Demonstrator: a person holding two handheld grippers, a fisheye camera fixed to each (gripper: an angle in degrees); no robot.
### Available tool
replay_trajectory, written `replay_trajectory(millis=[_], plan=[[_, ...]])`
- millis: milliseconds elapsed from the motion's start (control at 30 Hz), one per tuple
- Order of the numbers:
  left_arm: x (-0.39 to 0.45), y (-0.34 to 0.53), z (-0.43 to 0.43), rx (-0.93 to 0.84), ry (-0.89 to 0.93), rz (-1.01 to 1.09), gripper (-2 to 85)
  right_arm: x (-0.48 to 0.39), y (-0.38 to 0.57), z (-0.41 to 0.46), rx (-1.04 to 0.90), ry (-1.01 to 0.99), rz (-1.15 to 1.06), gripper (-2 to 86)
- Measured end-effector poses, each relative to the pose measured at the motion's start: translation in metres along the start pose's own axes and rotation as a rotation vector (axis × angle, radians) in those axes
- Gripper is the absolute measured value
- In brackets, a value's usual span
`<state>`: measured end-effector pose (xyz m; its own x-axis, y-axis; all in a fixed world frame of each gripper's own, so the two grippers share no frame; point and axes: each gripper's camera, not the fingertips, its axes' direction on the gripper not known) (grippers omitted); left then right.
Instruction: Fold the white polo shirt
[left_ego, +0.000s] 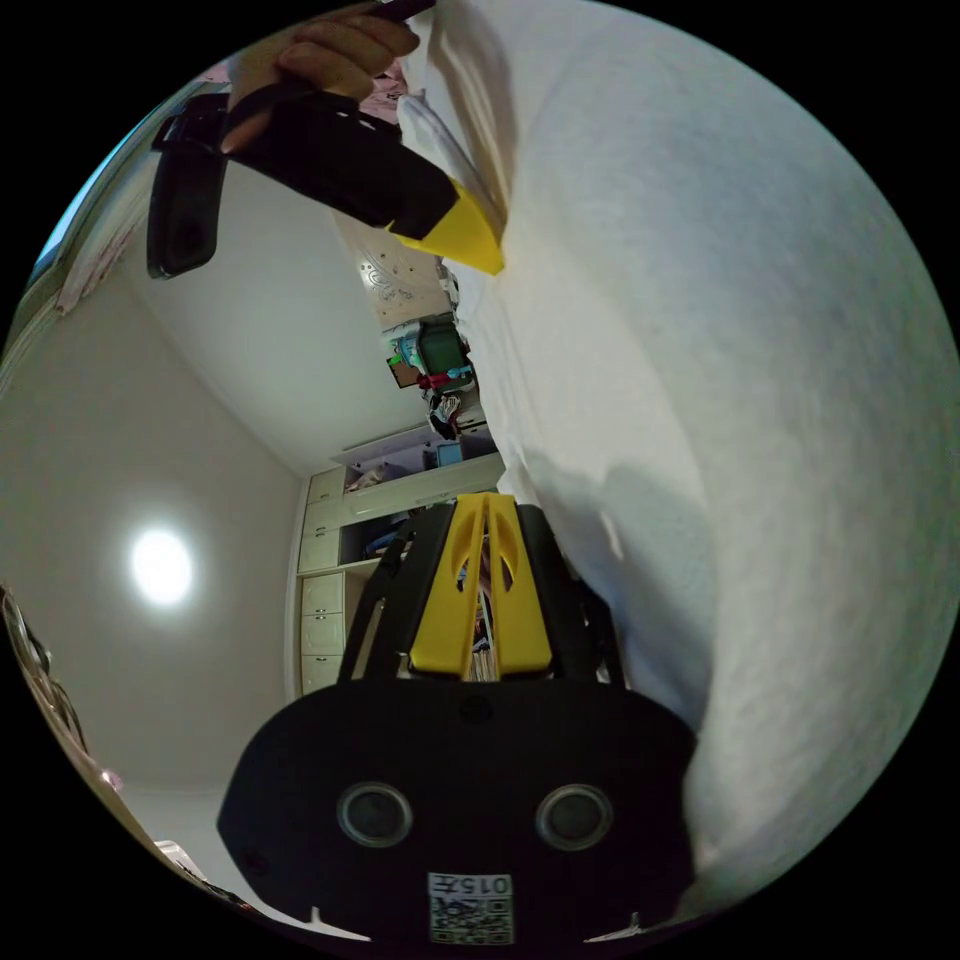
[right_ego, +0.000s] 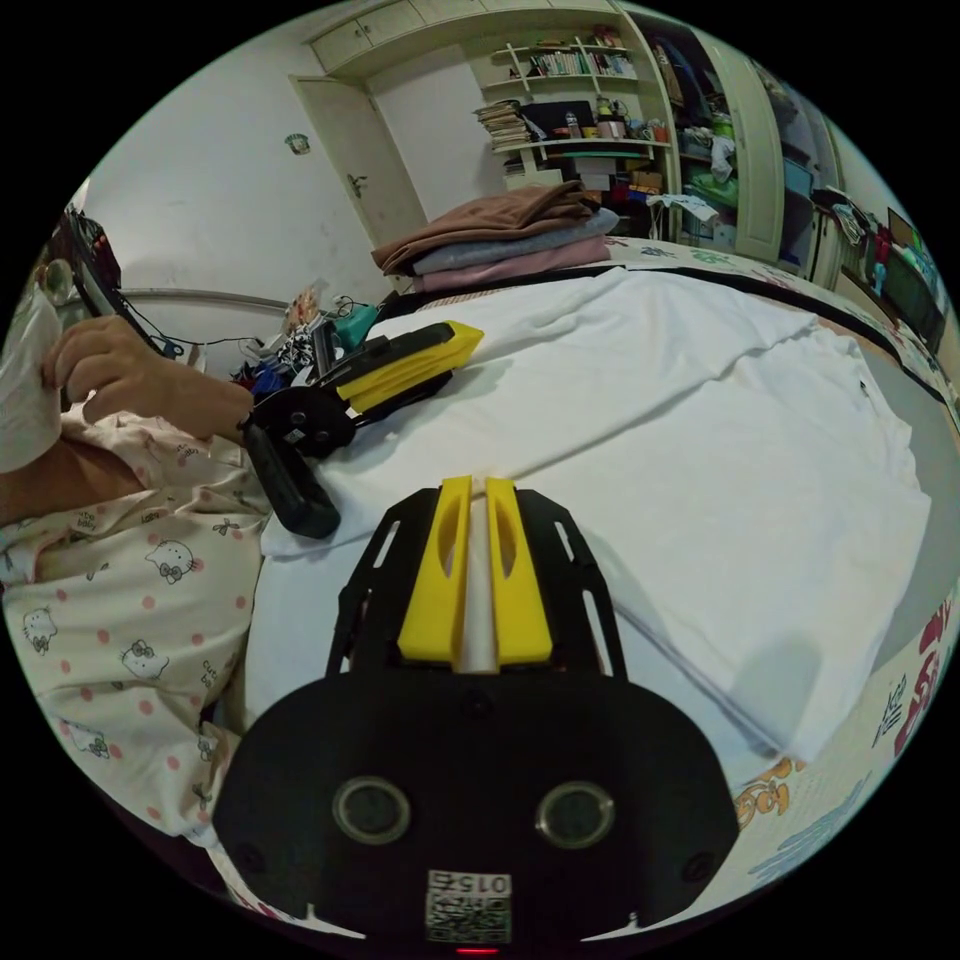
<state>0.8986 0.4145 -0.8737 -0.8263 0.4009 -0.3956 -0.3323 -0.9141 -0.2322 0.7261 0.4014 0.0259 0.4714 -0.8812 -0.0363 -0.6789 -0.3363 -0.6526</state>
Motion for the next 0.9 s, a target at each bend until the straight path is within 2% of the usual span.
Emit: replay_trajectory(millis=[667, 733, 833, 900], plan=[[0.085, 0.089, 0.104, 0.000, 0.006, -0.003, -0.5, 0.010, 0.087, 0.005, 0.029, -0.023, -0.031, 5.7], [0.101, 0.107, 0.126, 0.000, 0.007, -0.004, -0.5, 0.010, 0.099, -0.002, 0.074, -0.031, -0.033, 6.0], [0.123, 0.134, 0.157, 0.001, 0.010, -0.004, -0.5, 0.004, 0.124, -0.029, 0.240, -0.033, -0.024, 6.0], [0.138, 0.151, 0.178, 0.003, 0.017, 0.001, -0.6, -0.012, 0.152, -0.066, 0.492, 0.004, -0.013, 5.8]])
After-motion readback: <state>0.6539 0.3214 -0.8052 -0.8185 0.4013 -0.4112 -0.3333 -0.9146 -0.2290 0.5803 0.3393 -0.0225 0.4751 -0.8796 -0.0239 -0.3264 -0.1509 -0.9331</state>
